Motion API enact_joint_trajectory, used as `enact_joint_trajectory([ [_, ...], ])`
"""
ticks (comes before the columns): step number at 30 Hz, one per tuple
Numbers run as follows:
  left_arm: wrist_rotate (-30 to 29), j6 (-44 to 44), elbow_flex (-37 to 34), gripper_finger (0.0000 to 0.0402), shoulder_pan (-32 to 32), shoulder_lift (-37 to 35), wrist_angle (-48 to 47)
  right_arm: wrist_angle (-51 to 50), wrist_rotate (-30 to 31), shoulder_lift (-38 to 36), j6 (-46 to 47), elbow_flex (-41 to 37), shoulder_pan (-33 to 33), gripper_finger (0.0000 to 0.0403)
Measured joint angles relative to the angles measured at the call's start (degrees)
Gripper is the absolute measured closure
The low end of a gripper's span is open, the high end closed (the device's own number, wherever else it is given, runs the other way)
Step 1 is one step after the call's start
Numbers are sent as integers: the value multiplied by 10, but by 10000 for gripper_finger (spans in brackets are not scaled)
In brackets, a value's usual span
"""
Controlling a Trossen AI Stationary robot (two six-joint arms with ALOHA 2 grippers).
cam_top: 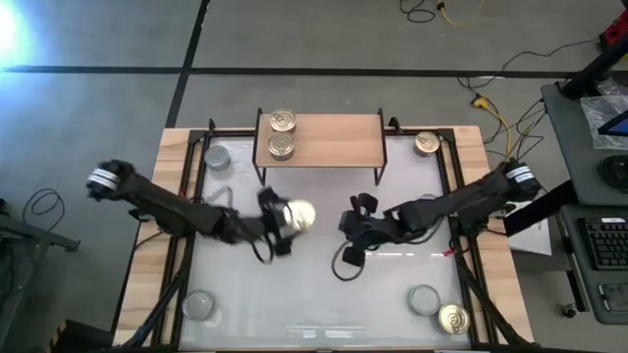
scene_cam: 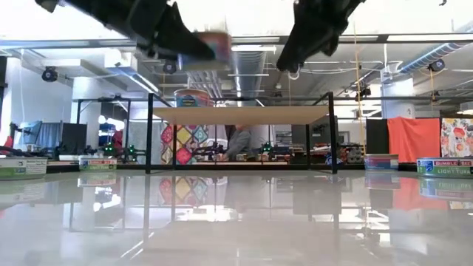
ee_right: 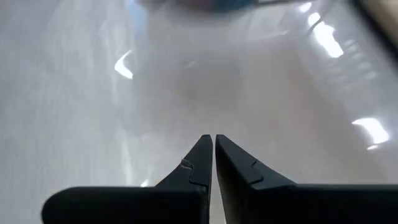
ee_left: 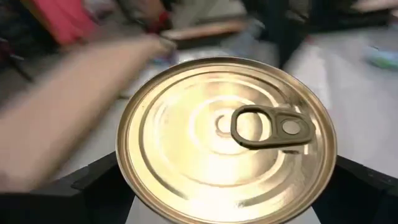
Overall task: Stack canned seafood by type on shelf
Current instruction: Stack the blue-pink tuna can on top of the other blue-pink tuna on the shelf
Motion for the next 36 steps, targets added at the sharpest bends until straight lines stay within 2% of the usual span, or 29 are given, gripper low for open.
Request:
enact_joint_trajectory([
  [4,65,61,3,34,116,-102,-43,1,47,-8,16,-8,22,390],
  [8,218,87,9,30,285,-166,-59,1,53,-2,40,-16,37,390],
  [12,370,102,41,28,452,-174,-100,-7,52,6,59,-26,49,390],
  [16,479,140,89,27,556,-132,-143,-7,53,7,57,-29,49,390],
  [20,568,162,125,27,617,-79,-149,-5,62,7,45,-29,38,390],
  [22,593,165,138,27,635,-56,-147,-6,68,7,40,-29,31,390],
  [27,600,191,161,27,648,-3,-151,-5,64,4,9,-26,15,390],
  [32,611,214,189,26,660,47,-153,-5,24,-7,-38,-16,-13,390],
  [36,615,226,228,25,677,80,-197,-8,22,-19,-81,-10,-35,390],
])
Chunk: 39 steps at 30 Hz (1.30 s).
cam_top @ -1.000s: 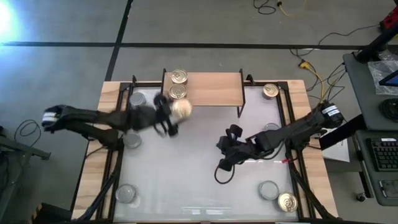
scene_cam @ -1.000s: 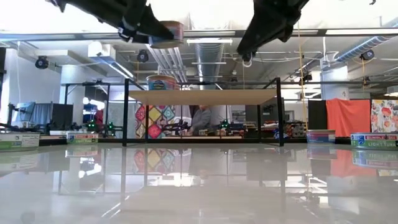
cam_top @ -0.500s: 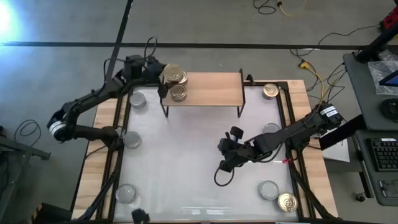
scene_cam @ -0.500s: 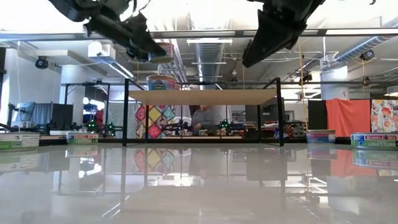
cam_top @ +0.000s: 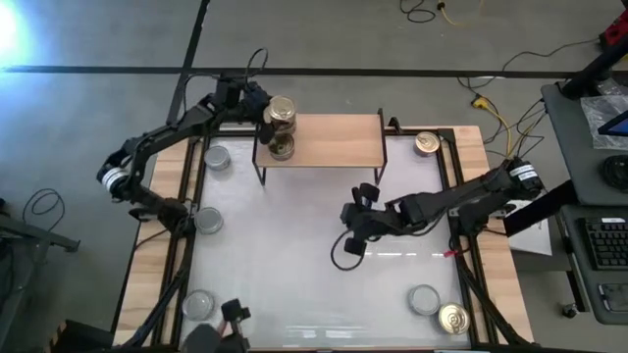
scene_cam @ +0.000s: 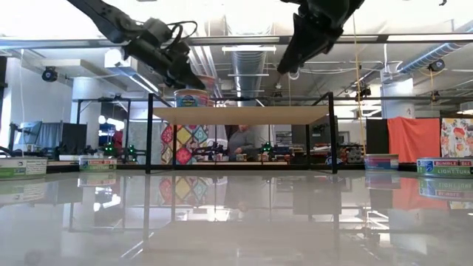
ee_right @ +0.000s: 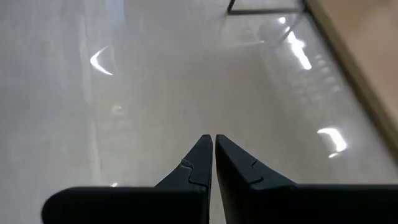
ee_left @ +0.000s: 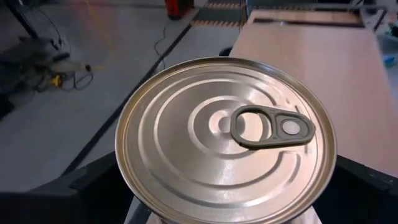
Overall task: Stack canned seafood by type on shelf
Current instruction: Stack the blue-pink tuna can on top of the other blue-pink tuna on the shelf
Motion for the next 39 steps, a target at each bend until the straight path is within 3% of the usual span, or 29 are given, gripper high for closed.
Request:
enact_joint_trajectory([
  [8,19,16,62,9,13,44,-77,9,-1,-16,-70,0,-61,390],
  [20,27,22,50,3,15,48,-80,148,-11,-16,-217,4,-169,390],
  [29,26,31,50,2,15,49,-82,338,-159,2,-237,9,-273,390],
  [39,26,11,49,2,15,48,-88,325,-187,132,-243,165,-330,390],
])
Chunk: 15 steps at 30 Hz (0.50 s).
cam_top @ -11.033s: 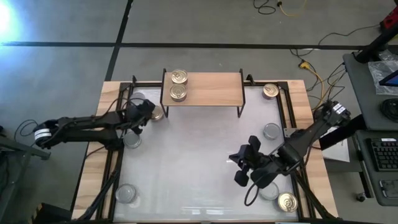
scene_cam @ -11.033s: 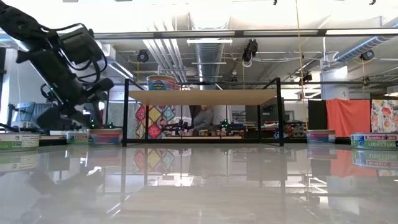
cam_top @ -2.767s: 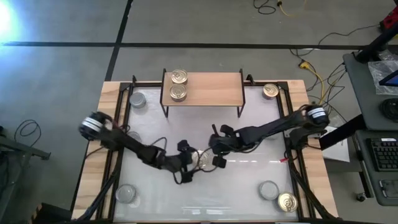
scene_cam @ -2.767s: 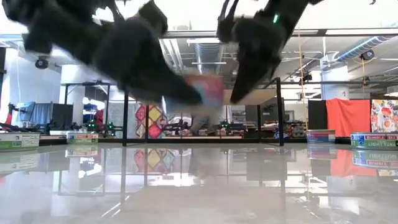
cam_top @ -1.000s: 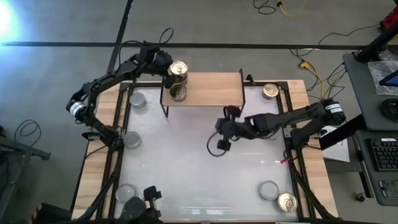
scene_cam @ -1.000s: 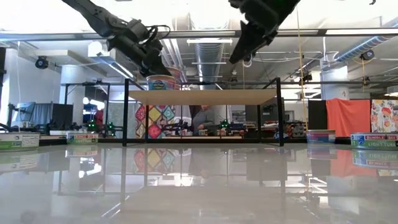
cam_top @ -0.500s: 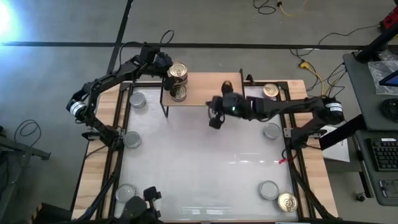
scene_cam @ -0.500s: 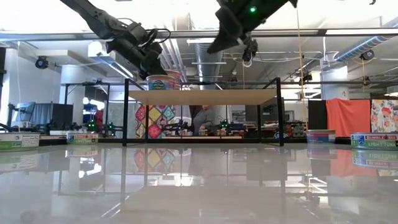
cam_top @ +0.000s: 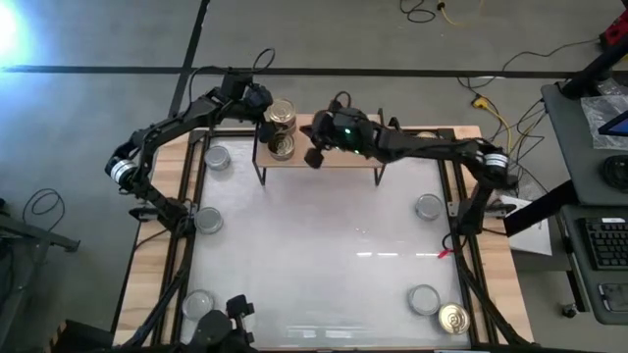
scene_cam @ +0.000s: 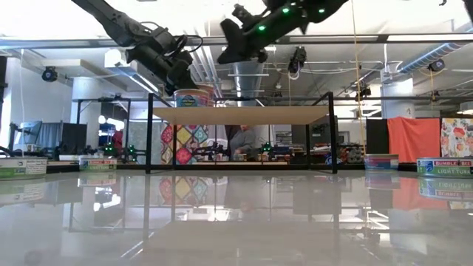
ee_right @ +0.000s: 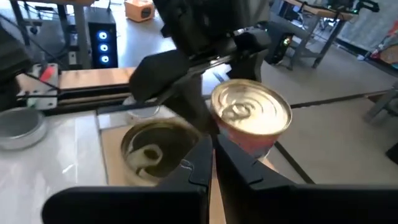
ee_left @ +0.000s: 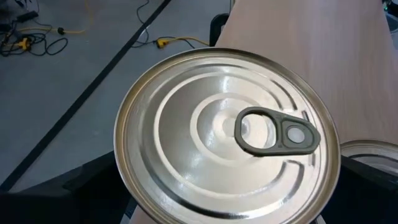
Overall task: Stack canned seafood by type on shelf
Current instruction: Stack the blue-pink tuna can on top of the other blue-pink tuna on the shelf
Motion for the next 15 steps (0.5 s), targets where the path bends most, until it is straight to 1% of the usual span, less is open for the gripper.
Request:
enact_joint_trajectory([
  [5,0,-4,0,2,0,0,-2,-33,1,65,-10,97,-20,390],
  [9,6,-5,0,2,0,0,-5,-58,-2,111,-15,156,-32,390],
  [13,12,-5,0,2,0,0,-14,-80,-39,146,-13,205,-41,390],
  [15,12,-4,0,2,0,-1,-18,-90,-43,163,-14,228,-42,390],
])
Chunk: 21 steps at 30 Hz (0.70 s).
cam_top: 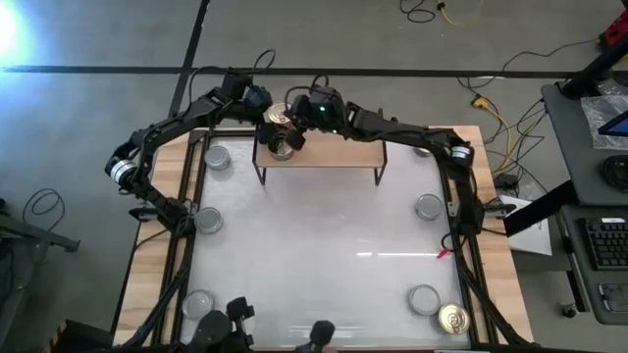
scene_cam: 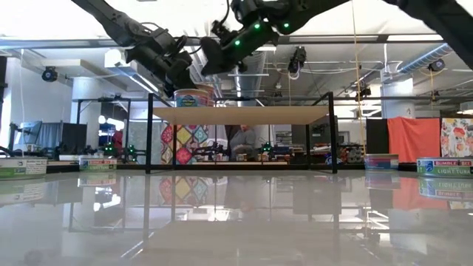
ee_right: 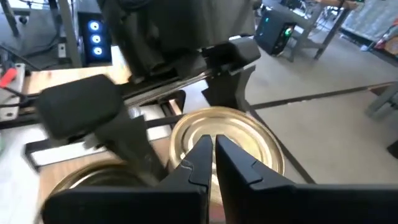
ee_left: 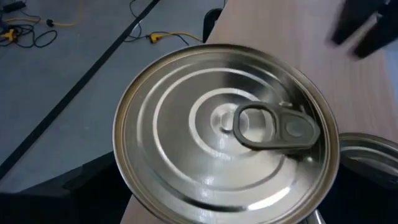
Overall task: Stack canned seafood by type on shelf
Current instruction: Stack the blue-pink tuna can on top of the other blue-pink tuna on the shelf
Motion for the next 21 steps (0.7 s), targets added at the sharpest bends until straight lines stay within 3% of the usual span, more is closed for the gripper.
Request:
enact_joint_trajectory([
  [9,0,0,0,2,0,-1,0,-87,-1,65,-16,90,-3,390],
  [21,-6,5,0,1,0,-24,-11,-111,-1,70,-12,99,-7,390],
])
